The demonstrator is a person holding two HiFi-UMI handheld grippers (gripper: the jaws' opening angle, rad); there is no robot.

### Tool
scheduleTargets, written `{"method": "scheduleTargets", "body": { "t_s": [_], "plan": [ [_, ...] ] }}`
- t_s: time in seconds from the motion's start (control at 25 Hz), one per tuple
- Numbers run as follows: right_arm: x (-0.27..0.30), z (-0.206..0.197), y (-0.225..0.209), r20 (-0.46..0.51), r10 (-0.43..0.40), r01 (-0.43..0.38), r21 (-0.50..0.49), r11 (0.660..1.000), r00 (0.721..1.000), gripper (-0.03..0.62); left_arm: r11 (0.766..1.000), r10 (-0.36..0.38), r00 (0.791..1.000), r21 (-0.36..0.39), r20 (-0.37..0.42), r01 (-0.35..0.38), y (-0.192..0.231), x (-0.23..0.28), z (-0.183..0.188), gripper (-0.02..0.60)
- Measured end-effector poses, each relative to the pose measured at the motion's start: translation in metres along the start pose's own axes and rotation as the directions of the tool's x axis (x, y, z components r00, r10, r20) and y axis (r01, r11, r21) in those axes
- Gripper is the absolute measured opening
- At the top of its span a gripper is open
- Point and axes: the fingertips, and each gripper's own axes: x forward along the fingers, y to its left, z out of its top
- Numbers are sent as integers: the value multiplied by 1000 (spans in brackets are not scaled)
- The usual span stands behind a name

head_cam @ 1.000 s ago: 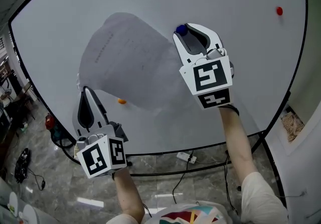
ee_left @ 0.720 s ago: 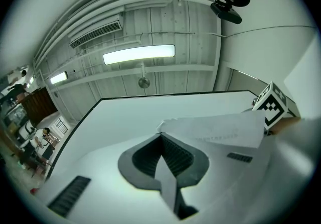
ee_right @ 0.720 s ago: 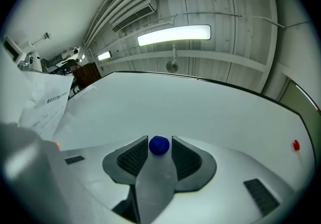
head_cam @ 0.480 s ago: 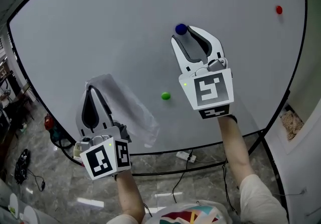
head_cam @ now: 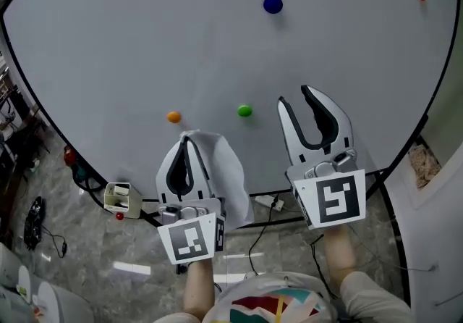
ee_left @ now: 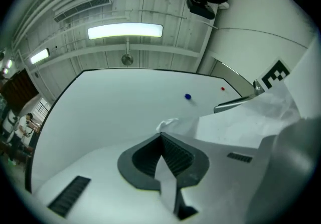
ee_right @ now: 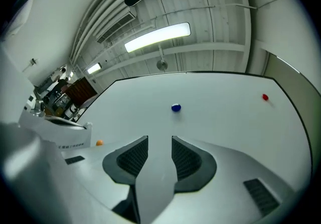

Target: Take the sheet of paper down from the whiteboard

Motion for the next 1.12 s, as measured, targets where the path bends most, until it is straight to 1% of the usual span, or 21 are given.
{"method": "scheduleTargets", "body": {
  "t_s": [0.12,0.2,0.24,0.32,0.4,0.48,0.56,0.88,1.12],
  "plan": [
    [-30,-57,15,-142,11,0,77,997,990,135,999,-15,997,-45,-73,11,-15,-16,-37,44],
    [-50,-95,24,-225,13,17,132,991,974,135,999,-26,993,-47,-119,21,-22,-24,-60,44],
    [-60,-114,29,-277,12,30,145,989,961,135,998,-31,990,-50,-137,24,-25,-26,-69,44],
    [-75,-148,38,-380,13,48,149,988,925,135,998,-37,986,-61,-165,27,-28,-28,-84,44],
    [-83,-170,48,-442,33,45,165,985,897,135,998,-40,982,-62,-187,28,-29,-27,-95,44],
    [-87,-181,54,-469,47,41,175,984,882,135,998,-42,979,-60,-199,31,-29,-26,-102,44],
    [-86,-183,55,-477,45,43,171,984,878,135,998,-46,978,-58,-202,34,-30,-24,-104,44],
    [-84,-186,40,-475,9,68,145,987,880,135,998,-36,978,-58,-205,25,-26,-19,-108,44],
    [-83,-186,39,-473,2,72,137,988,881,135,998,-39,979,-60,-200,27,-26,-18,-108,44]
  ]
}}
